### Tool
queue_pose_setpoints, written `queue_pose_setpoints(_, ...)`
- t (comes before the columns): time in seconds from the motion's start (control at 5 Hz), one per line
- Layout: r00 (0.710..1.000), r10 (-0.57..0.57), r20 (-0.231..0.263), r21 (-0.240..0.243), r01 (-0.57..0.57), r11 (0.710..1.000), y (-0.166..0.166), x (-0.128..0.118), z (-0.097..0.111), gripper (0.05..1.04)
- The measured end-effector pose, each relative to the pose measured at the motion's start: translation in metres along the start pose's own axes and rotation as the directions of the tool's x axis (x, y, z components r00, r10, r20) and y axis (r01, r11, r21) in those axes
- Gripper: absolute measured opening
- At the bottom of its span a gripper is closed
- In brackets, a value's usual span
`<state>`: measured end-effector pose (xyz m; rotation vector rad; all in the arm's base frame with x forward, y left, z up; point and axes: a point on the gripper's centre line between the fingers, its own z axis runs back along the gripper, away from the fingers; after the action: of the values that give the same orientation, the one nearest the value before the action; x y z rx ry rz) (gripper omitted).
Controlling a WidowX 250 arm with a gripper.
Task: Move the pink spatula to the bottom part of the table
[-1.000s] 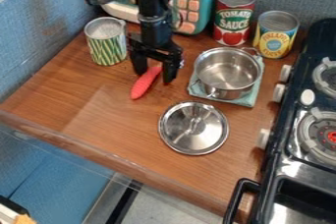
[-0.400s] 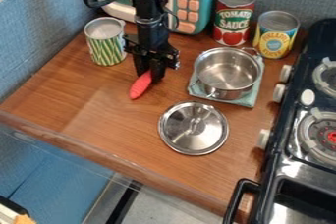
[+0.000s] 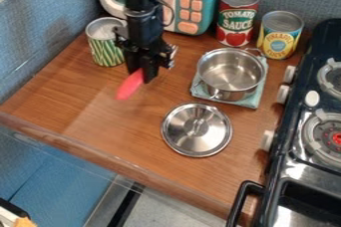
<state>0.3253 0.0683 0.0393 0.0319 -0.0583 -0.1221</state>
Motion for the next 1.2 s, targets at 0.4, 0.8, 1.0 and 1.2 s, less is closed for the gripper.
queue_pose_setpoints(0.4, 1.0, 0.002, -0.028, -0.032, -0.003, 0.999, 0.006, -0.042, -0.021, 0.355)
queue_pose_setpoints(0.8, 0.999, 0.009, -0.045, -0.011, -0.009, 1.0, 0.009, -0.056, -0.037, 0.435)
queue_pose_setpoints(1.0, 0.999, 0.01, -0.053, -0.004, -0.011, 1.0, 0.01, -0.058, -0.04, 0.75)
queue_pose_setpoints(1.2, 0.998, 0.026, -0.065, 0.0, -0.026, 1.0, 0.01, -0.061, -0.04, 0.985)
